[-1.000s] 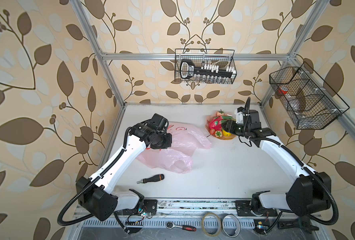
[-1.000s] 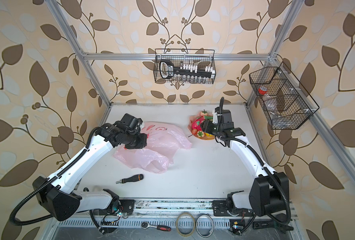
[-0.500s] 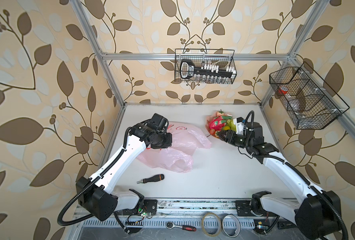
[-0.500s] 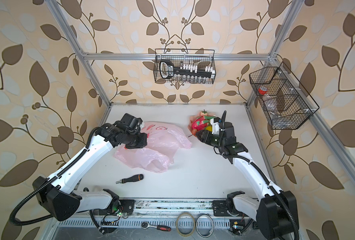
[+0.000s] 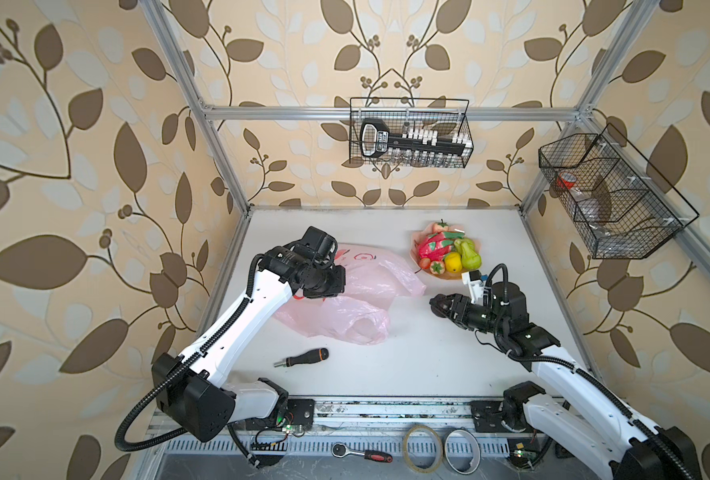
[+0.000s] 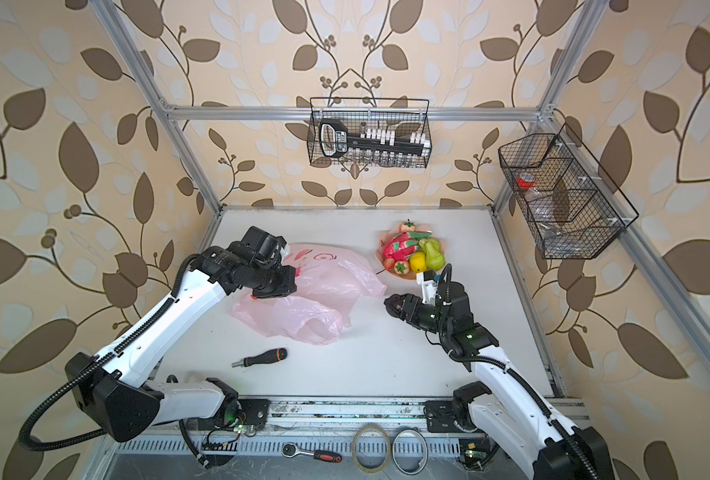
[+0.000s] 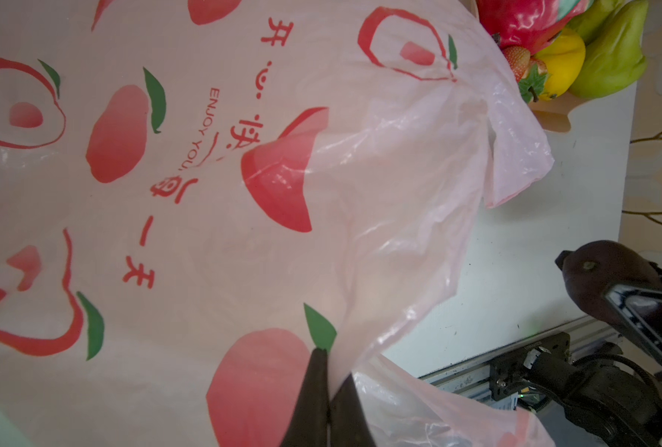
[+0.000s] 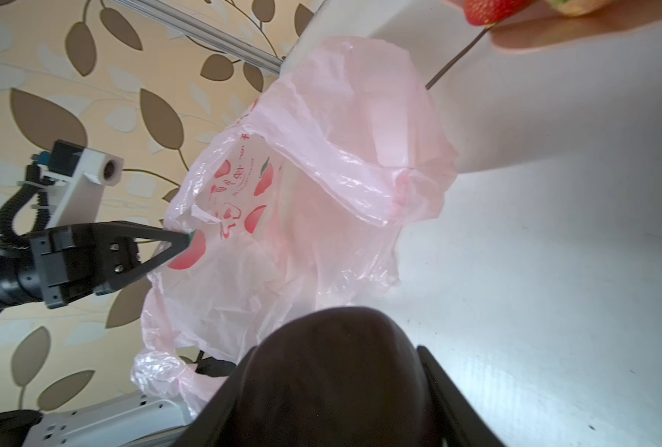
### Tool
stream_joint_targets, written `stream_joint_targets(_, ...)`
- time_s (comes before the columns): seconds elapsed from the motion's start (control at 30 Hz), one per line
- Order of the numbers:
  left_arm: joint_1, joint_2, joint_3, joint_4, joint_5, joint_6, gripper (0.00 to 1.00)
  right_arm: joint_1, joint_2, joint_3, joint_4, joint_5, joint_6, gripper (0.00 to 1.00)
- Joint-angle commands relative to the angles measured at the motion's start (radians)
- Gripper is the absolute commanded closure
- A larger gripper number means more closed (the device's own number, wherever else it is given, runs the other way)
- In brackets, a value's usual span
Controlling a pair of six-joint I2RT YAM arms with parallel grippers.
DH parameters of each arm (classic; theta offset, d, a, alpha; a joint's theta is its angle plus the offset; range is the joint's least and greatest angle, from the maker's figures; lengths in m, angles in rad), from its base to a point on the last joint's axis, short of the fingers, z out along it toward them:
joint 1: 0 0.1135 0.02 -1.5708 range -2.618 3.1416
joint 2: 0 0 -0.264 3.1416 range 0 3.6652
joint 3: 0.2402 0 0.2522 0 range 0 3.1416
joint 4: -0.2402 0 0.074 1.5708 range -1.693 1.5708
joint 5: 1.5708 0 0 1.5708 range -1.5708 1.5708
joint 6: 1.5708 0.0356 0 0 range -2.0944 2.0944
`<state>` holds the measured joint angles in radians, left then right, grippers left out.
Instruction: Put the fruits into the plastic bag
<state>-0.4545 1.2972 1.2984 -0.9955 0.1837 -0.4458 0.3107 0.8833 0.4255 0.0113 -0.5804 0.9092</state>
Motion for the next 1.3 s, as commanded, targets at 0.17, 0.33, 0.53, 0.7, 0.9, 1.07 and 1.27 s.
stream_joint_targets(0.17,0.004,-0.009,0.006,0.028,0.060,-0.024,1.00,0.094,0.136,-0.056,0.325,-0.141,0.243,0.57)
stream_joint_targets(0.33,0.003,-0.009,0.008,0.027,0.073,-0.025,1.00,0.154,0.185,-0.041,0.363,-0.142,0.273,0.57)
stream_joint_targets(0.53,0.004,-0.012,0.001,0.034,0.091,-0.022,1.00,0.232,0.310,-0.030,0.475,-0.152,0.337,0.59)
stream_joint_targets(0.7,0.004,-0.009,-0.001,0.052,0.108,-0.020,1.00,0.259,0.386,-0.015,0.538,-0.159,0.356,0.60)
stream_joint_targets(0.9,0.004,-0.006,-0.007,0.065,0.123,-0.019,1.00,0.266,0.483,0.036,0.590,-0.168,0.370,0.61)
stream_joint_targets(1.07,0.004,-0.007,-0.003,0.068,0.125,-0.017,1.00,0.267,0.580,0.098,0.639,-0.179,0.383,0.62)
stream_joint_targets(1.27,0.003,-0.018,-0.015,0.104,0.165,-0.028,1.00,0.280,0.725,0.211,0.684,-0.208,0.396,0.65)
